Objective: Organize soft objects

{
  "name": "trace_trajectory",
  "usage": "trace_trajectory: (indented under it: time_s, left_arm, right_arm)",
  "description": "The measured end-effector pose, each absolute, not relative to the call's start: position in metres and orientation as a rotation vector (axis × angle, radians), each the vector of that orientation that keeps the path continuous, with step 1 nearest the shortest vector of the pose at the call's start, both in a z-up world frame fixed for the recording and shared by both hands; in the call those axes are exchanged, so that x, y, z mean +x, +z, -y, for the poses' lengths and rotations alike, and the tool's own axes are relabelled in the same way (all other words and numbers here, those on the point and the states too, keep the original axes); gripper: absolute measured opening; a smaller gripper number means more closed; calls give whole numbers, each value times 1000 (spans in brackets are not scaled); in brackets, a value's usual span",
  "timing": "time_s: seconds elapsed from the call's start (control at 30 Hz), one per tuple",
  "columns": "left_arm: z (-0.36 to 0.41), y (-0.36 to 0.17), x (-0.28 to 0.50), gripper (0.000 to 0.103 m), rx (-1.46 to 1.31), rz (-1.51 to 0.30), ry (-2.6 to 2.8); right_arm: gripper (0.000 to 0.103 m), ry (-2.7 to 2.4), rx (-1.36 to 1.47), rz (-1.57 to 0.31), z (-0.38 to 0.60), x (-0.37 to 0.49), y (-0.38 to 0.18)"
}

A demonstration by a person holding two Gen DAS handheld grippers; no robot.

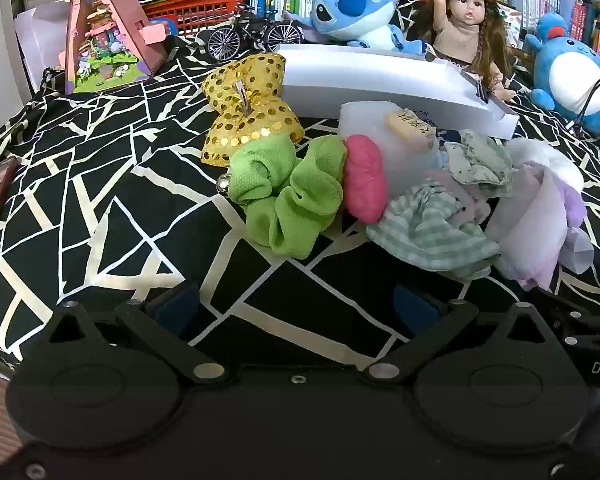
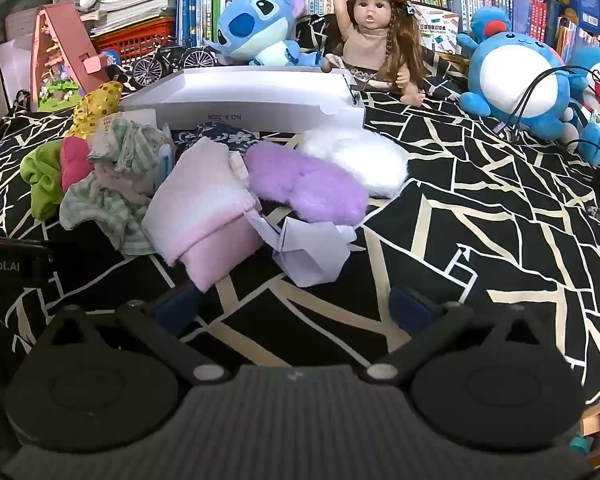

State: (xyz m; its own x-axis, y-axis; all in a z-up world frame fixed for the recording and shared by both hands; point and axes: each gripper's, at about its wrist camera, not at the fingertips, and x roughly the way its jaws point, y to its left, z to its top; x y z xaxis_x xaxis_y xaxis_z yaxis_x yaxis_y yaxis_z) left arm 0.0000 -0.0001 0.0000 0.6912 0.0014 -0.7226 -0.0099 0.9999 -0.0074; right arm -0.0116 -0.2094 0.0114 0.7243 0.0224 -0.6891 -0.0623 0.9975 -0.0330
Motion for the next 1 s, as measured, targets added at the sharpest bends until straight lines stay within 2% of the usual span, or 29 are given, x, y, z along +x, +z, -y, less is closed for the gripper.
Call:
trace_trajectory:
  time_s: [1.0]
  left_arm:
    - [0, 0, 0, 103, -11, -812, 8]
  right_arm:
    - [103, 42, -56, -763, 209, -12, 11]
